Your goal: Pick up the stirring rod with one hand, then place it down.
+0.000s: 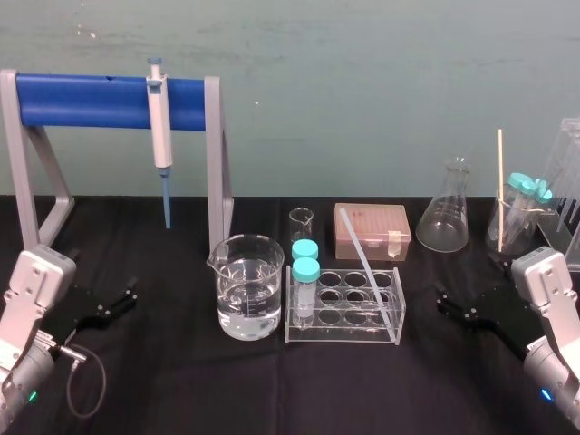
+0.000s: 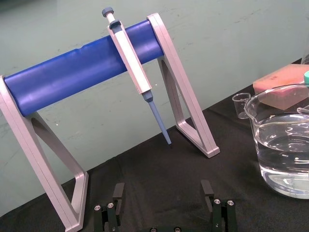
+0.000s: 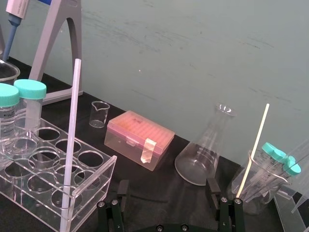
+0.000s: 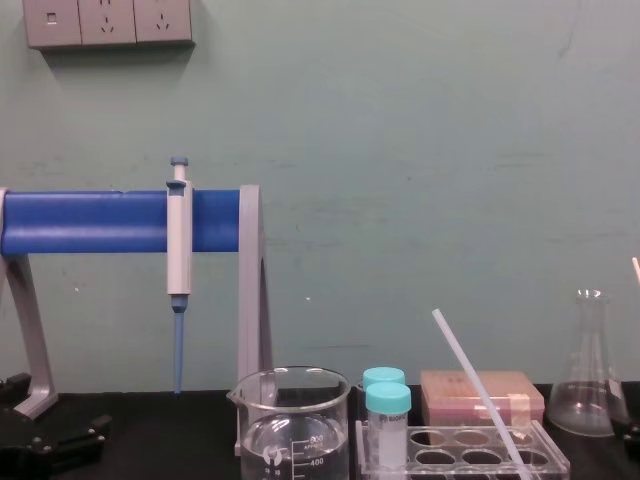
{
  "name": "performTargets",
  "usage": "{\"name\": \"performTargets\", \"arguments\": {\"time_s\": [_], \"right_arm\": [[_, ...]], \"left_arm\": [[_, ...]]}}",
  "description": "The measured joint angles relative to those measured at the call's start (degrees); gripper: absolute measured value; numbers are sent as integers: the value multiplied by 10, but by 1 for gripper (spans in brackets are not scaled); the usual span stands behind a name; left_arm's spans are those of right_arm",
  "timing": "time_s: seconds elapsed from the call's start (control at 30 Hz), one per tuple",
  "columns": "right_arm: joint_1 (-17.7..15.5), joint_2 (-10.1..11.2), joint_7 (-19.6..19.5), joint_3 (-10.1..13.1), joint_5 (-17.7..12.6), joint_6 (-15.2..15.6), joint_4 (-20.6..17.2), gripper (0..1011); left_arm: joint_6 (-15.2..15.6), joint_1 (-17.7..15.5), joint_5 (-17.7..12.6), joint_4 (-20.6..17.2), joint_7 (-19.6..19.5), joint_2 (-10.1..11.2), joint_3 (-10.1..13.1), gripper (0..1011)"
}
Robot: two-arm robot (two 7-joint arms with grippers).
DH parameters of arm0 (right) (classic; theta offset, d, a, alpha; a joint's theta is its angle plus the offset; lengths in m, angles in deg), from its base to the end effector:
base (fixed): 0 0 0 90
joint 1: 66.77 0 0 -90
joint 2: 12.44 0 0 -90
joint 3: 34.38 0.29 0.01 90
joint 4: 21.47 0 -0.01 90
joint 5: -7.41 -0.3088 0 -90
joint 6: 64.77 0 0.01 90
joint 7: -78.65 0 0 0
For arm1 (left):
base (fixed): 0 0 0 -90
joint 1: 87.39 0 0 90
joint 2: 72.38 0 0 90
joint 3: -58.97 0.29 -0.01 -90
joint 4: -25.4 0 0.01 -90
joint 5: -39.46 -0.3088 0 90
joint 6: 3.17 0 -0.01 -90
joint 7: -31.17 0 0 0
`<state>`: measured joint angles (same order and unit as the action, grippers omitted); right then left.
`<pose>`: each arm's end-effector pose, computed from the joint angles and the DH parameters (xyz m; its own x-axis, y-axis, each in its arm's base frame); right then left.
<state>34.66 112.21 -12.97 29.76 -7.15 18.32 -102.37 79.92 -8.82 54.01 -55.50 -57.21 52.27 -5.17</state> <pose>0.3581 -0.0827 -0.3023 0.2922 -0.8804 0.3736 0.9553 0.2873 -0.0702 0.3581 0.0827 -0.3023 0.2922 0.8803 0.3738 -0.9553 0.2873 0.0702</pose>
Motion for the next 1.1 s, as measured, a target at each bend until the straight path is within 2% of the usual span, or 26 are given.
{"name": "performTargets", "arguments": {"time_s": [1.1], "right_arm": [[0, 0, 0, 0, 0, 0, 0, 1003]], "left_arm": [[0, 0, 0, 0, 0, 0, 0, 1000]]}}
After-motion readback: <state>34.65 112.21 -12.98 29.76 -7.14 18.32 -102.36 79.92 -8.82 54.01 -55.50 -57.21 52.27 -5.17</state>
